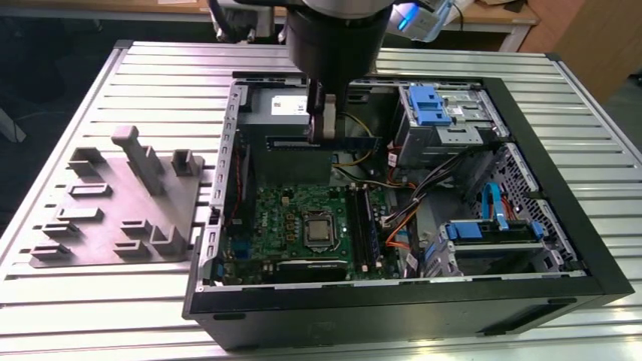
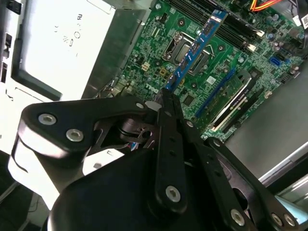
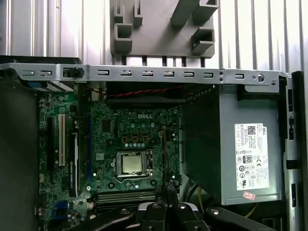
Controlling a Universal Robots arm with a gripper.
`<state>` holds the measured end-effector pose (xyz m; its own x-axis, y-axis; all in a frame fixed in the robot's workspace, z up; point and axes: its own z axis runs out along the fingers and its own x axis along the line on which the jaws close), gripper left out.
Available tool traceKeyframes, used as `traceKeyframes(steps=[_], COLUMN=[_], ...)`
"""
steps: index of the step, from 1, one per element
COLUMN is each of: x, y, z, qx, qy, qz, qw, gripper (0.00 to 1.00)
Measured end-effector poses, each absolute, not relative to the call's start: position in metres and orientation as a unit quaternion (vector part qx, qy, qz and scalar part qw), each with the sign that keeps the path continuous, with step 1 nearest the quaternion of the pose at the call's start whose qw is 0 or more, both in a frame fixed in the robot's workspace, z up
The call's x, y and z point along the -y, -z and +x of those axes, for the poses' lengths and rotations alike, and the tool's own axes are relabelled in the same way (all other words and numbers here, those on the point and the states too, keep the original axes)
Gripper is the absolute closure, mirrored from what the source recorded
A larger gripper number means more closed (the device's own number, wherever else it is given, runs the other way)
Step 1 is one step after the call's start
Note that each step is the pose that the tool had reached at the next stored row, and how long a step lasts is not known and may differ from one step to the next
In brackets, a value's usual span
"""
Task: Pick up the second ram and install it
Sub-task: 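Pick up the second ram and move it above second insertion slot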
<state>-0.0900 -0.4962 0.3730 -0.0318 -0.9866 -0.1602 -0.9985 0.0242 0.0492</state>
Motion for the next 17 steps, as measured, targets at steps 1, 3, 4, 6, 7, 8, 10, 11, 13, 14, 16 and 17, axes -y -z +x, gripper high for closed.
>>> traceKeyframes(steps=[1,3,4,6,7,8,10,11,13,14,16,17], x=[0.496,0.496,0.496,0.496,0.496,0.496,0.496,0.496,0.496,0.496,0.496,0.496], y=[-0.371,-0.368,-0.366,-0.362,-0.36,-0.358,-0.355,-0.354,-0.354,-0.354,-0.354,-0.354], z=[-0.09,-0.09,-0.09,-0.09,-0.09,-0.09,-0.09,-0.09,-0.09,-0.09,-0.09,-0.09], qx=[-0.714,-0.714,-0.713,-0.712,-0.711,-0.709,-0.708,-0.708,-0.708,-0.708,-0.708,-0.708], qy=[-0.074,-0.074,-0.074,-0.075,-0.075,-0.075,-0.076,-0.076,-0.076,-0.076,-0.076,-0.076], qz=[-0.695,-0.695,-0.696,-0.698,-0.699,-0.7,-0.701,-0.701,-0.701,-0.701,-0.701,-0.701], qw=[0.04,0.04,0.04,0.039,0.039,0.038,0.038,0.037,0.037,0.037,0.037,0.037], gripper=[0.89,0.89,0.89,0.89,0.89,0.89,0.89,0.89,0.89,0.89,0.89,0.89])
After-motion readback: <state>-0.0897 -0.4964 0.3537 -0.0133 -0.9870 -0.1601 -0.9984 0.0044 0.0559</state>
